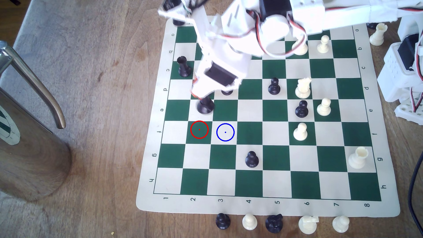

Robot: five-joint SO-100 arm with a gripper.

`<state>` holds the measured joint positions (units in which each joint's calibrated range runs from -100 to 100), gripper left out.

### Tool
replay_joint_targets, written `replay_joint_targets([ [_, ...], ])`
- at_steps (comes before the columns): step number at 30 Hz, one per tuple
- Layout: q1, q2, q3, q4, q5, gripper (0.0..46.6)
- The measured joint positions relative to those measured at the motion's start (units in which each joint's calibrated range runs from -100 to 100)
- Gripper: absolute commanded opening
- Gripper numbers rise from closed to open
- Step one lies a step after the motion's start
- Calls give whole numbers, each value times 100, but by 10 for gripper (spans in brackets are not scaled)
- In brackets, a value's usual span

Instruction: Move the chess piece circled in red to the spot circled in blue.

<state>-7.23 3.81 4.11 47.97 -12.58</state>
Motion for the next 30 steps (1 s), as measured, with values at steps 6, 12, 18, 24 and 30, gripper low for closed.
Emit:
replay_joint_targets([
  [6,-29,-8,687,-414,-73,28],
  [12,-192,0,831,-661,-93,29],
  [18,-236,168,831,-701,-93,29],
  [24,-310,377,831,-701,-93,29],
  [30,-310,411,831,-701,-93,31],
])
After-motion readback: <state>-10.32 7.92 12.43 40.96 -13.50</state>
